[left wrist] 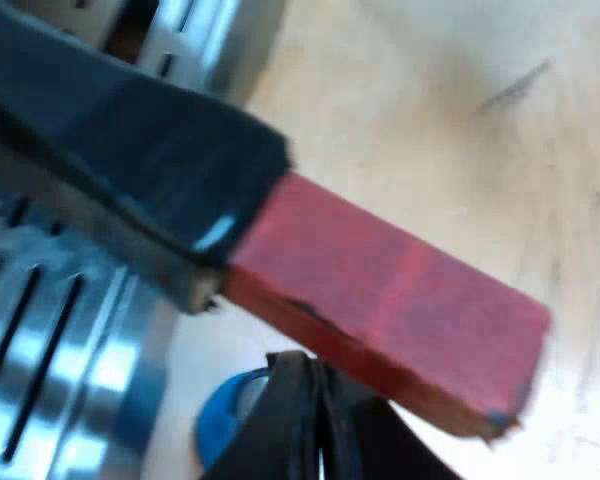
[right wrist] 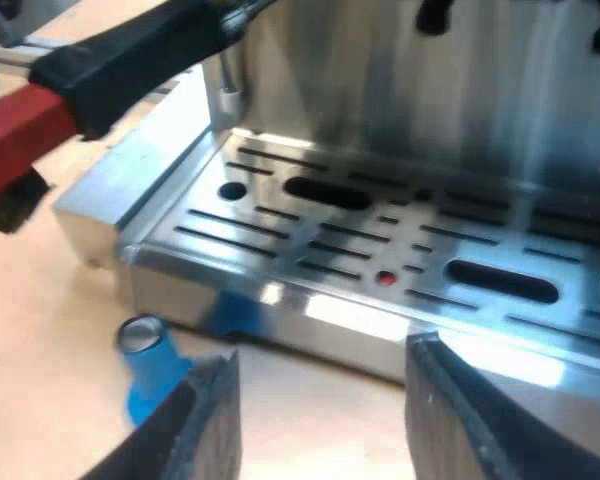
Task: Put the handle in the coffee machine
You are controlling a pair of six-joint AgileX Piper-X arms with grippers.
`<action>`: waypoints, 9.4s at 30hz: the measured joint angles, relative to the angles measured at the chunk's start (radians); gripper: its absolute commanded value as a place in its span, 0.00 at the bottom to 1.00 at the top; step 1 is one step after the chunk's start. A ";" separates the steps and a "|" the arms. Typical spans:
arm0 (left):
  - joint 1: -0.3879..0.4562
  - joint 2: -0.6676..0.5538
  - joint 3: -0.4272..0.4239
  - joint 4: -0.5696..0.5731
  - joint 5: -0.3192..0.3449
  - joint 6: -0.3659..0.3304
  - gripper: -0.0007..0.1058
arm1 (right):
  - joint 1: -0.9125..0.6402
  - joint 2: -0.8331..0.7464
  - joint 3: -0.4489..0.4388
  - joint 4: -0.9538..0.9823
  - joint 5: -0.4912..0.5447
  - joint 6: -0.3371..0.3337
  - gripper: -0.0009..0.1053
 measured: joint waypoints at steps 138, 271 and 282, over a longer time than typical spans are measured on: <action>-0.072 -0.710 -0.171 0.058 -0.346 -0.735 0.82 | -0.539 -0.123 -0.462 0.476 -0.548 -0.157 0.66; 0.139 -1.209 0.308 0.050 -0.743 -0.916 0.82 | -1.312 -1.037 0.246 0.749 -0.688 -0.339 0.65; 0.139 -1.209 0.308 0.050 -0.743 -0.916 0.82 | -1.312 -1.037 0.246 0.749 -0.688 -0.339 0.65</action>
